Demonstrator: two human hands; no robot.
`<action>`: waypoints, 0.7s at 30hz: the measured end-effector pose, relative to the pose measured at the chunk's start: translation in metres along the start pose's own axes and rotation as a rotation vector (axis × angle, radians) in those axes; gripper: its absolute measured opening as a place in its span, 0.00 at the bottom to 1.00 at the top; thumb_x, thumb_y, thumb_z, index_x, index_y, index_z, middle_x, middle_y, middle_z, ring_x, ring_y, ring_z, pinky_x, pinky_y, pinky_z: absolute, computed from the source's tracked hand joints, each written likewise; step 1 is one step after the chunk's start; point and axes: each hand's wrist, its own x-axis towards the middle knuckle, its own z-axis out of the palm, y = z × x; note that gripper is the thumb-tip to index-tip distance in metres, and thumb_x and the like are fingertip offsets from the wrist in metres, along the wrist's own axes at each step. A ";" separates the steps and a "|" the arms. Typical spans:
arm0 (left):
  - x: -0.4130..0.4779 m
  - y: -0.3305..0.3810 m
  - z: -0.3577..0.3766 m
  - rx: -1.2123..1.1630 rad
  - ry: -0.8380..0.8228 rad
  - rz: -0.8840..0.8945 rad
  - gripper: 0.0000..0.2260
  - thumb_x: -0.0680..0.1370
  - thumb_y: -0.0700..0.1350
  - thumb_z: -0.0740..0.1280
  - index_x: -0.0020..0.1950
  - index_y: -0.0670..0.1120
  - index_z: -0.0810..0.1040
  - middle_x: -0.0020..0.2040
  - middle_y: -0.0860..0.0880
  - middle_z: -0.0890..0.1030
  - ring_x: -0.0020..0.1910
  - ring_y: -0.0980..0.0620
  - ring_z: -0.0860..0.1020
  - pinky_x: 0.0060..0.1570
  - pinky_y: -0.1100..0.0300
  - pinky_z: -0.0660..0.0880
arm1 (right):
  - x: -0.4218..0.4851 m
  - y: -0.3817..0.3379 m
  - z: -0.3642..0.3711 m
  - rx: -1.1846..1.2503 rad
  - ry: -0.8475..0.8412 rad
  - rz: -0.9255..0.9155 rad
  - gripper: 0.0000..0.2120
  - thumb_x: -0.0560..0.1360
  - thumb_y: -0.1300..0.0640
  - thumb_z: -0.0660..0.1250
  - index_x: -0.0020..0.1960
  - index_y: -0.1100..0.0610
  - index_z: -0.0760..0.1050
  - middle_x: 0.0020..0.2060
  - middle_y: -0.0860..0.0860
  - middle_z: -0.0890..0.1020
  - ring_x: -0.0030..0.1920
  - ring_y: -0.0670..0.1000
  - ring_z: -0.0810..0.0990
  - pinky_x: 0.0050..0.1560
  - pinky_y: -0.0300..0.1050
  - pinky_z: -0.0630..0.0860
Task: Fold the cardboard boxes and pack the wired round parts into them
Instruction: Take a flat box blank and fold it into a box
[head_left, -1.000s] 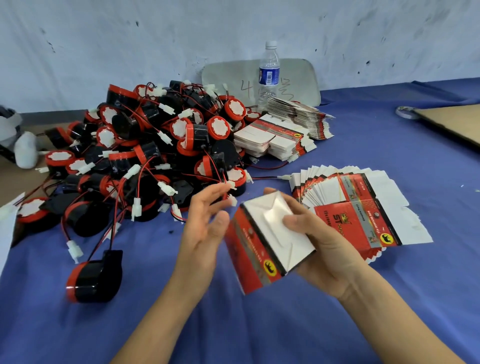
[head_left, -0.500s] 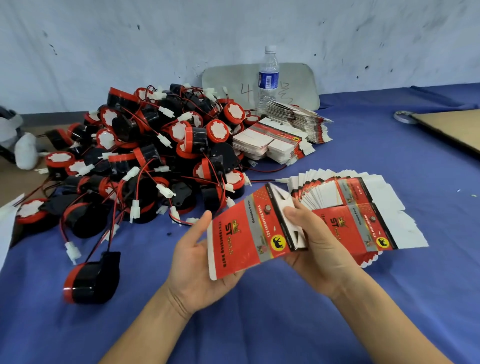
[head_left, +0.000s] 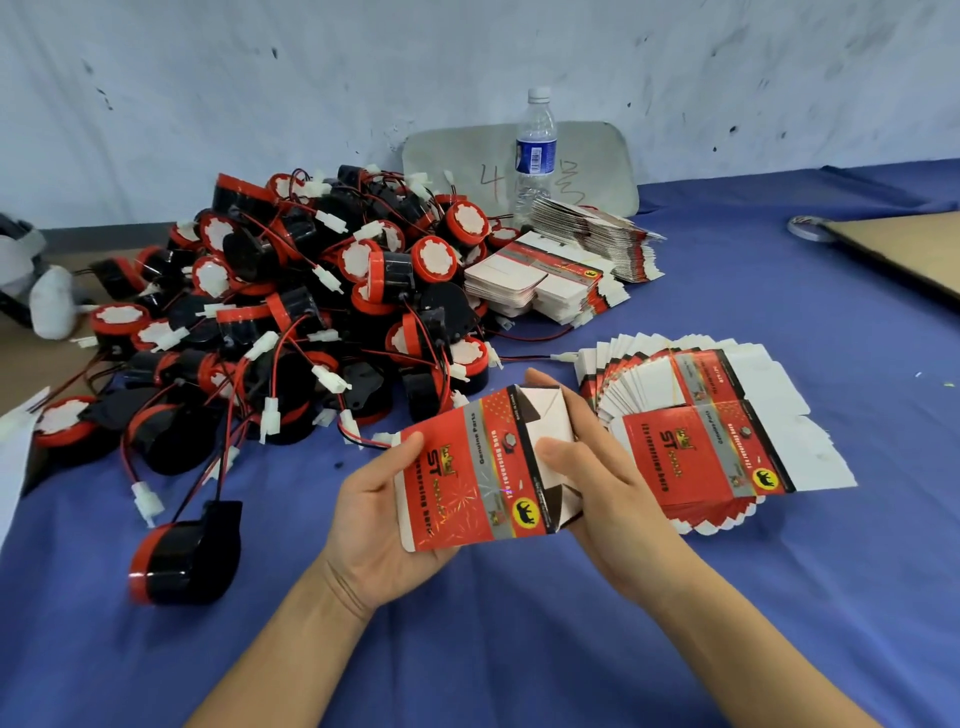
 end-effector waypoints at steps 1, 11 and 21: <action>0.000 0.000 -0.001 0.009 0.001 -0.008 0.29 0.50 0.43 0.86 0.49 0.41 0.86 0.47 0.41 0.85 0.44 0.43 0.85 0.37 0.50 0.82 | -0.001 0.000 0.002 -0.016 0.013 -0.028 0.22 0.75 0.57 0.58 0.62 0.35 0.73 0.53 0.43 0.83 0.51 0.43 0.81 0.46 0.39 0.78; 0.005 0.000 -0.007 0.022 0.049 -0.037 0.29 0.50 0.43 0.86 0.50 0.40 0.86 0.48 0.41 0.85 0.45 0.43 0.85 0.39 0.49 0.82 | -0.005 0.007 0.004 -0.076 0.060 -0.045 0.23 0.73 0.55 0.56 0.64 0.36 0.69 0.51 0.42 0.81 0.50 0.43 0.79 0.48 0.37 0.77; -0.001 -0.002 -0.001 0.072 -0.109 0.062 0.21 0.84 0.46 0.55 0.71 0.33 0.67 0.69 0.35 0.71 0.70 0.39 0.70 0.72 0.45 0.59 | -0.001 0.014 0.003 0.104 -0.001 0.085 0.20 0.76 0.46 0.56 0.68 0.35 0.68 0.65 0.44 0.77 0.65 0.48 0.75 0.63 0.48 0.73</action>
